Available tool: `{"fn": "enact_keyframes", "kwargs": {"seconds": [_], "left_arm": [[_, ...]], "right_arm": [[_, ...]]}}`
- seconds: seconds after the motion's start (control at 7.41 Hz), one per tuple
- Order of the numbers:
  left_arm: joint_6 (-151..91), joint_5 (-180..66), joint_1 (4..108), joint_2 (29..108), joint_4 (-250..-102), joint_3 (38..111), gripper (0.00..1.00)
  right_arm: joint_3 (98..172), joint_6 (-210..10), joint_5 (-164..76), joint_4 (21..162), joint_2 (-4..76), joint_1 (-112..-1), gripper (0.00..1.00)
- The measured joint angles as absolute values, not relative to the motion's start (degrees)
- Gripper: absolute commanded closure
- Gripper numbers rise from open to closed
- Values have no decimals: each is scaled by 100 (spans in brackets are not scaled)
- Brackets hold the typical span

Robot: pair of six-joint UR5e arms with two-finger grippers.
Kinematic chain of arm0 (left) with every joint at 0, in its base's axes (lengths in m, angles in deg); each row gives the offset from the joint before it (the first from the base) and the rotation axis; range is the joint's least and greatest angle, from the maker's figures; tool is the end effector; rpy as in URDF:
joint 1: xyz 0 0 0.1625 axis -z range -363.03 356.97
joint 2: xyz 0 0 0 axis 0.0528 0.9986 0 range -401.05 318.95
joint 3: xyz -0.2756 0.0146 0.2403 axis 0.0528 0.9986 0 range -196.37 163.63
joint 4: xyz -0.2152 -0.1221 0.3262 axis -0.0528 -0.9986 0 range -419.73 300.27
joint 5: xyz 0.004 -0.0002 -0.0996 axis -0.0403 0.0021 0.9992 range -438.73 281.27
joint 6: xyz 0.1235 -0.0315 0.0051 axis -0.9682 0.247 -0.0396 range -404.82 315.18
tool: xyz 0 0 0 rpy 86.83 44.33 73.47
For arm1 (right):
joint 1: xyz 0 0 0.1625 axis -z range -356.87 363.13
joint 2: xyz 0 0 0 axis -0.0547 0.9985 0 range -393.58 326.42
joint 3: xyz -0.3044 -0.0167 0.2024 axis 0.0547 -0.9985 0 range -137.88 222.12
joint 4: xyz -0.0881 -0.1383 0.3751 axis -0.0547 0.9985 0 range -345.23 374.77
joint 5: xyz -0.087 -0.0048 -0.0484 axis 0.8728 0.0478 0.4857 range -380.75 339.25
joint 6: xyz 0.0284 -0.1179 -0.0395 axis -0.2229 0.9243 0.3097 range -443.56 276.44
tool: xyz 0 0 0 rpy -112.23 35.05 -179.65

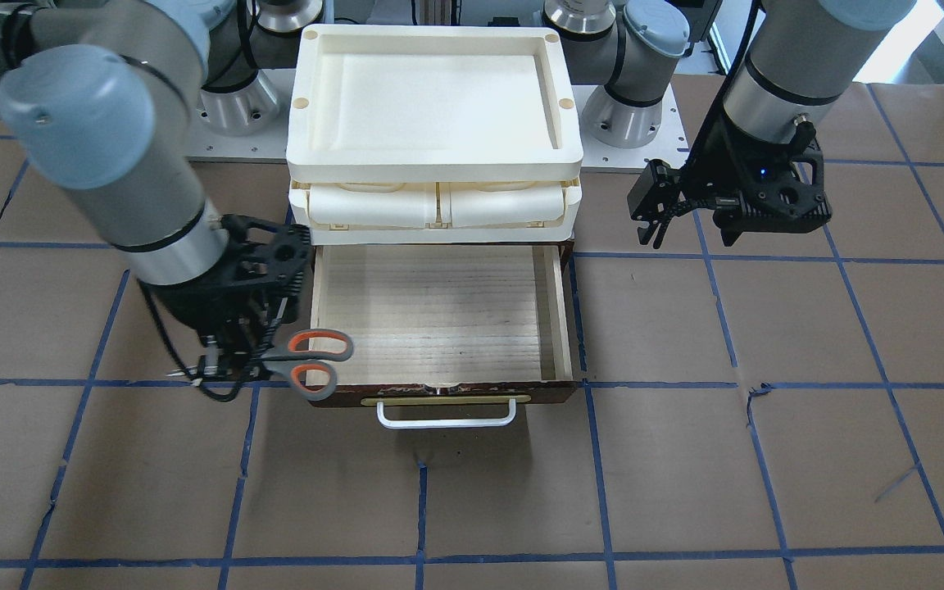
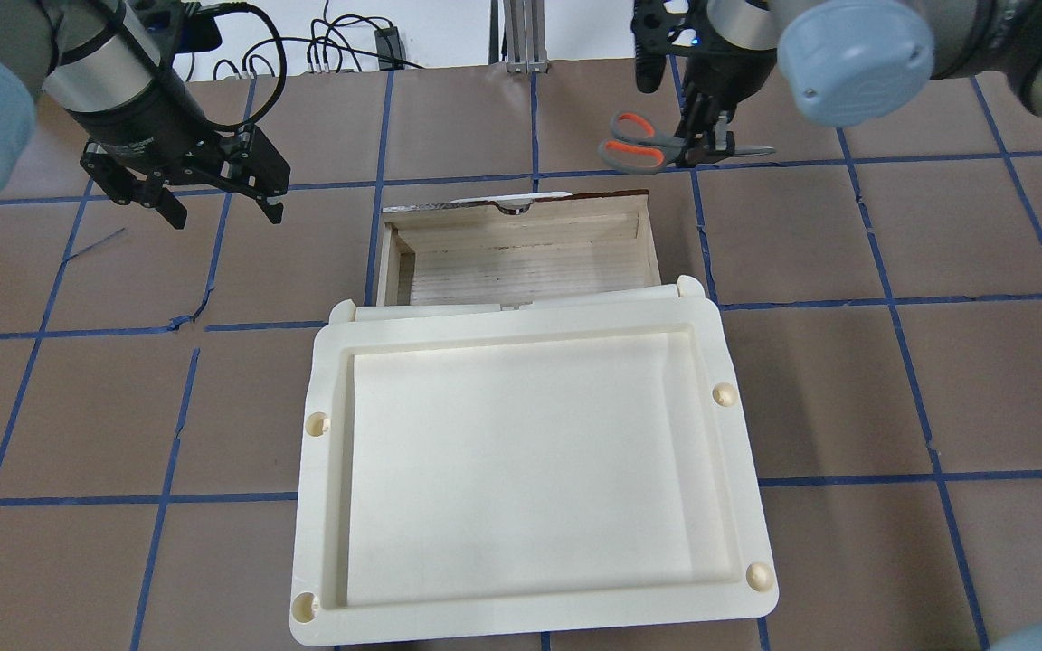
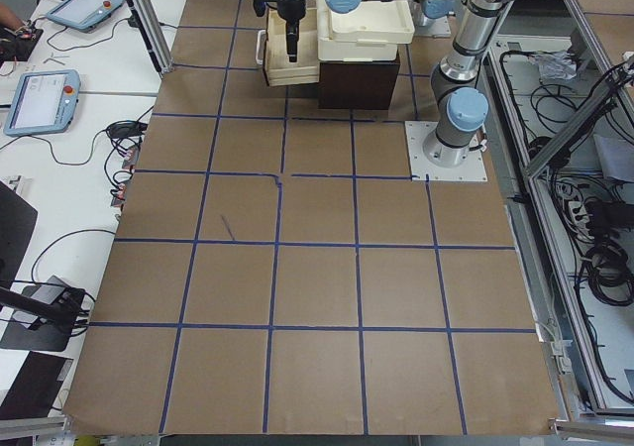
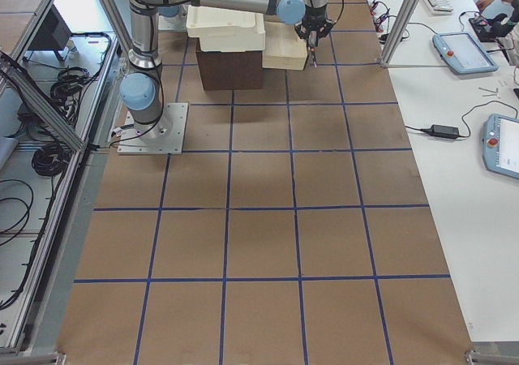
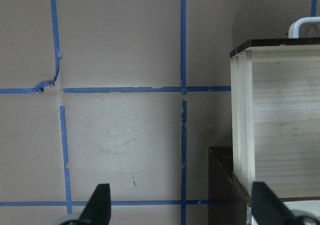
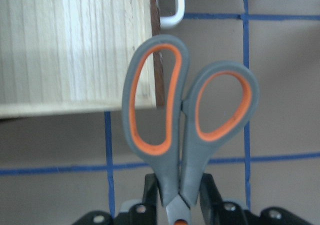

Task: Put scissors in drawer and close it
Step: 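Carry the scissors with the right gripper over the open drawer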

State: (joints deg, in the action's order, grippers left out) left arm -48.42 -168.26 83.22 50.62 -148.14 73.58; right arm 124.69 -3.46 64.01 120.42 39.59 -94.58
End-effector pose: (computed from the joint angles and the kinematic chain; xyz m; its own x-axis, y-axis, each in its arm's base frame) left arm -0.1015 -0.5049 0.3897 -1.0000 -0.0029 0.0081 -0.0029 1.0000 -0.0001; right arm 0.2243 -0.5759 0.3342 -0.0380 -0.9950 0.0919 -0.9937 0.0279 -0.1082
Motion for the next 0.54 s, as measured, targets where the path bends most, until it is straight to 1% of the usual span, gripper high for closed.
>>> {"fn": "enact_keyframes", "kwargs": {"seconds": [0.27, 0.54], "left_arm": [[-4843, -16821, 8324, 5062, -14814, 7362, 0], [-4843, -16814, 8327, 5062, -14814, 7363, 0]], "right_arm": [[12447, -1202, 6396, 12041, 3876, -10179, 92], [12426, -1451, 6652, 12061, 3626, -10747, 92]]}}
